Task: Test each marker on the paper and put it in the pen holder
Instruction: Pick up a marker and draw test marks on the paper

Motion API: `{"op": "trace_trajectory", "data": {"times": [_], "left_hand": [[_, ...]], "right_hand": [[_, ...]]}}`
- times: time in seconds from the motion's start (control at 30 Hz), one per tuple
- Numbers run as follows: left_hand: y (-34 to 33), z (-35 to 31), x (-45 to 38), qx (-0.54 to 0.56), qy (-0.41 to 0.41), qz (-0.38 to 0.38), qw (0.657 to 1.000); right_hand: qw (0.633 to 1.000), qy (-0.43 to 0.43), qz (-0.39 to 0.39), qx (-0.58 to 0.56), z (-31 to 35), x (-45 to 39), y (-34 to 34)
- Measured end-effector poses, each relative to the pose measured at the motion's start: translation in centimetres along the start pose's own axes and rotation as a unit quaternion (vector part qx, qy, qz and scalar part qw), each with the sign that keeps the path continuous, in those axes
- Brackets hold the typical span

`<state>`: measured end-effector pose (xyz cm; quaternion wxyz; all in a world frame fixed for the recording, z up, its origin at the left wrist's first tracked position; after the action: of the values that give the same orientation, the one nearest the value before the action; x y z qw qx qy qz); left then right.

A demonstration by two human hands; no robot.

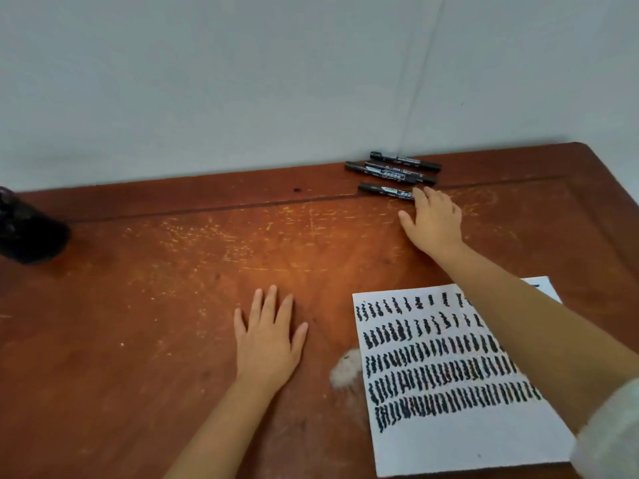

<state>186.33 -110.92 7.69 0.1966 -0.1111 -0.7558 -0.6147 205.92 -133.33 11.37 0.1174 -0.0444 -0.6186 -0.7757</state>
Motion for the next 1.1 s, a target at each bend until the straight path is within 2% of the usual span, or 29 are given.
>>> {"op": "trace_trajectory", "data": {"times": [0.13,0.23,0.37,0.47,0.57,0.63,0.73,0.83,0.9,0.97,1.1], "left_hand": [[-0.3,0.2,0.0,0.036,0.01,0.01,0.999],[-0.6,0.3,0.1,0.035,0.013,0.02,0.999],[-0.4,0.4,0.1,0.063,0.016,0.013,0.998],[1.0,-0.6,1.0,0.094,0.002,-0.042,0.995],[3.0,-4.3,3.2,0.126,-0.078,-0.117,0.982],[3.8,-7.8,5.4,0.095,-0.157,-0.16,0.97],[2.4,-11.5,8.1,0.089,-0.266,-0.153,0.947],[-0.2,-11.8,9.5,0.212,-0.288,-0.092,0.929],[-1.9,-12.1,10.5,0.256,-0.294,-0.066,0.918],[-3.5,-12.6,11.4,0.249,-0.314,-0.058,0.914],[-5.6,-11.7,11.9,0.251,-0.293,-0.003,0.923]], "right_hand": [[0.998,0.021,-0.011,0.062,-0.6,-1.5,0.7],[0.998,0.05,0.001,0.048,-0.5,-0.9,0.9],[0.988,0.131,-0.006,-0.084,0.4,3.3,2.0],[0.959,0.193,0.024,-0.205,1.2,8.6,2.3],[0.92,0.245,0.081,-0.295,2.5,14.3,1.5],[0.891,0.258,0.105,-0.359,3.0,17.4,0.9],[0.846,0.236,0.108,-0.467,2.7,20.7,-0.1],[0.795,0.173,0.084,-0.575,0.8,22.8,-2.1],[0.794,0.16,0.07,-0.582,0.2,24.1,-3.5],[0.791,0.143,0.068,-0.592,-0.1,25.1,-4.9],[0.783,0.111,0.062,-0.609,-0.3,26.2,-6.9]]}}
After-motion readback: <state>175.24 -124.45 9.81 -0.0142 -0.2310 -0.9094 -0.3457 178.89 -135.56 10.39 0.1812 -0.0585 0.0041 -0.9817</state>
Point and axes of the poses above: each hand's wrist, its own x-axis away from the middle knuckle, its own y-axis out of the back of the hand, z = x × y, the point moved 10 cm from there along -x, towards the middle knuckle, and after that the axes turned 13 degrees about z, right-handed, at the moved point
